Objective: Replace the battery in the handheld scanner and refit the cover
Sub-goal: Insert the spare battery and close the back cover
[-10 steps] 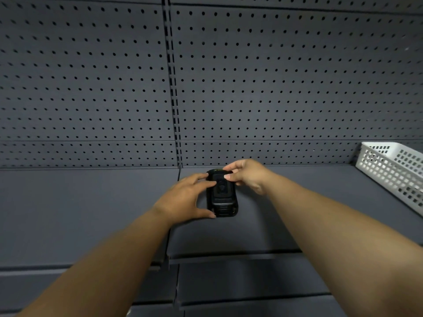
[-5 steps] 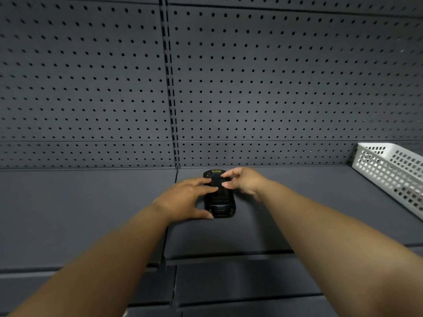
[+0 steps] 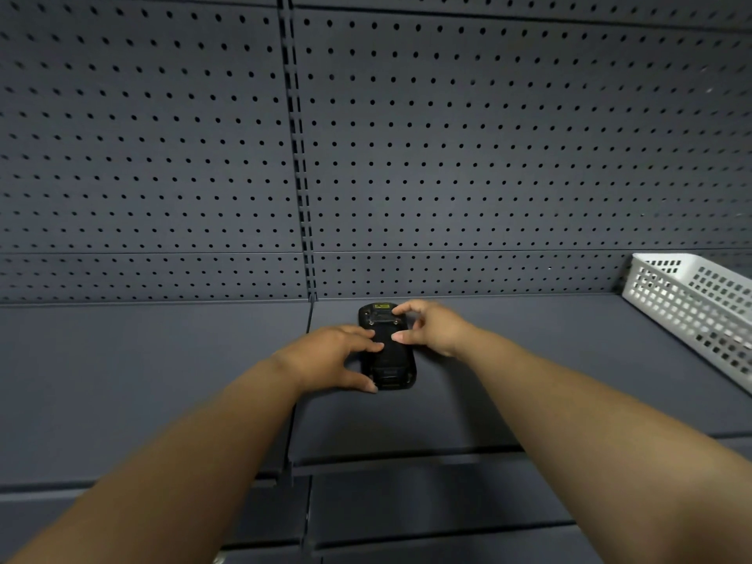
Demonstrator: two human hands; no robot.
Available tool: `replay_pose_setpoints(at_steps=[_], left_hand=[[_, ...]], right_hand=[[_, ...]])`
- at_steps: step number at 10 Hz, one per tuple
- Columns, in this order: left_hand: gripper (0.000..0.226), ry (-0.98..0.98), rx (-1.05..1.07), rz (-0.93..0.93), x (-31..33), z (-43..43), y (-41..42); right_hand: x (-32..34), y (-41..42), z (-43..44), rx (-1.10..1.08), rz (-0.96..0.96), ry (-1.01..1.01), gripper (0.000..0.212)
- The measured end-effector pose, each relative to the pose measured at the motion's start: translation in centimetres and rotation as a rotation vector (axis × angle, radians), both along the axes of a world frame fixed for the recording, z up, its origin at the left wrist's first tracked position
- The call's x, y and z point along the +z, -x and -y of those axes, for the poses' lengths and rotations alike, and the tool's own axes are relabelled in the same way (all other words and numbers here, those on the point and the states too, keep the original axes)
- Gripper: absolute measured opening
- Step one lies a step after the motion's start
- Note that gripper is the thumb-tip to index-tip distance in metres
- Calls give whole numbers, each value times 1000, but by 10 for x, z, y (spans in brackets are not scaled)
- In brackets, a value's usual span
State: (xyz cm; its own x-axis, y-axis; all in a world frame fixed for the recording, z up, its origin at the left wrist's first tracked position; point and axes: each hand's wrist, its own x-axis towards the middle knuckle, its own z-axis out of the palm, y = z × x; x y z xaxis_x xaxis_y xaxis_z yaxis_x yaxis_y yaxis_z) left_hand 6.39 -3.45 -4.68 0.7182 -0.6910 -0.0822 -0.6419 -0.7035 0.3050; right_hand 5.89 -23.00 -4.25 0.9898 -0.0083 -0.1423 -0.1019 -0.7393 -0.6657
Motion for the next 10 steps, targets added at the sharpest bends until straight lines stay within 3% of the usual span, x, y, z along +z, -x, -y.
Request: replay_pose_setpoints(at_steps=[2, 5, 10], left_hand=[[69, -16, -3, 5, 2, 1, -1], [69, -41, -23, 19, 8, 3, 2], [74, -10, 13, 28, 8, 4, 1]], right_hand=[[2, 2, 4, 92, 22, 305, 53], [10, 2, 0, 174, 30, 571, 53], [13, 7, -11, 107, 3, 517, 53]])
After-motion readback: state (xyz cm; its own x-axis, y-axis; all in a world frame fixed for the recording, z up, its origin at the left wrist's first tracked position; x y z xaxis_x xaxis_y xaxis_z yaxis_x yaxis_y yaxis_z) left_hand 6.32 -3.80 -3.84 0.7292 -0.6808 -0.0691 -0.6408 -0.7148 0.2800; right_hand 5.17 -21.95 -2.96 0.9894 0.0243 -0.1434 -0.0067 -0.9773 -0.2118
